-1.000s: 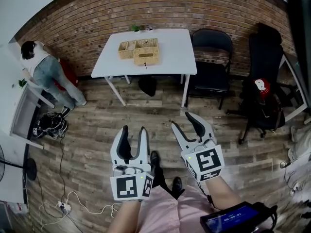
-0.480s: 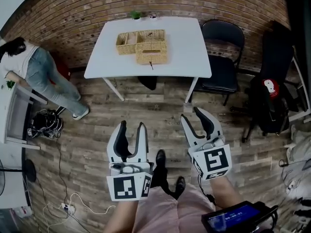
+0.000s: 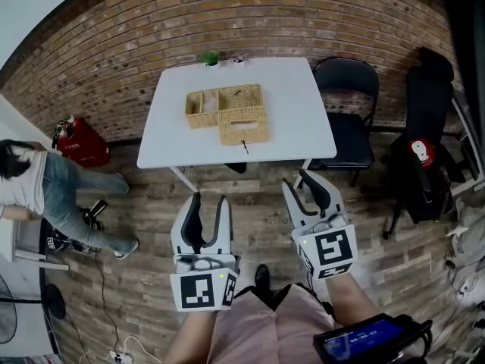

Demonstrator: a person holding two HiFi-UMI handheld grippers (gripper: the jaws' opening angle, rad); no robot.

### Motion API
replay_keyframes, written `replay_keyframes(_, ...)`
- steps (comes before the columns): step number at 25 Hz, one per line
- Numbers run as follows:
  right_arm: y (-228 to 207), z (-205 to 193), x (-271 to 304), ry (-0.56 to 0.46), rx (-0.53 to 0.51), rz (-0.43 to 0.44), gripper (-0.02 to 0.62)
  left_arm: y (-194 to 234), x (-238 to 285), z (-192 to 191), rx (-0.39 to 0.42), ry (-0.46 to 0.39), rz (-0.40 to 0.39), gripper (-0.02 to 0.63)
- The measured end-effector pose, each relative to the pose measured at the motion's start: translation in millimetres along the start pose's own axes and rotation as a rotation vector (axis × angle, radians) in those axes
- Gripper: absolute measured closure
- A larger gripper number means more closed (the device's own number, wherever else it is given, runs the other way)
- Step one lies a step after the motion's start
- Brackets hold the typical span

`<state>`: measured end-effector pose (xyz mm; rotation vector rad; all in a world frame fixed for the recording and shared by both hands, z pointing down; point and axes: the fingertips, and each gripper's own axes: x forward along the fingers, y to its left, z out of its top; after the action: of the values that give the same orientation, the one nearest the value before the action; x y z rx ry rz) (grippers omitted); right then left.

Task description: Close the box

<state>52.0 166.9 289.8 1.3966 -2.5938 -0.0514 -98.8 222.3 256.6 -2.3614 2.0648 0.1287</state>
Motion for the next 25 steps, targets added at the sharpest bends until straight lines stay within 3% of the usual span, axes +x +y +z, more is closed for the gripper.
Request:
replay_keyframes(6,-8,3,10,0.008,-0.007,-0.026,0.46,8,16,-4,-0.011,0.005,-0.018,0.413)
replay_keyframes(14,-21,-18,35,0.049,0.016,-0.017,0.462,14,36,-36,-0.017,0.079,-0.014,0.413)
replay_keyframes(25,-70,-47,131,0.09,0.081,0.022,0.462,36,136,-62,0.003,0.134,-0.006,0.413)
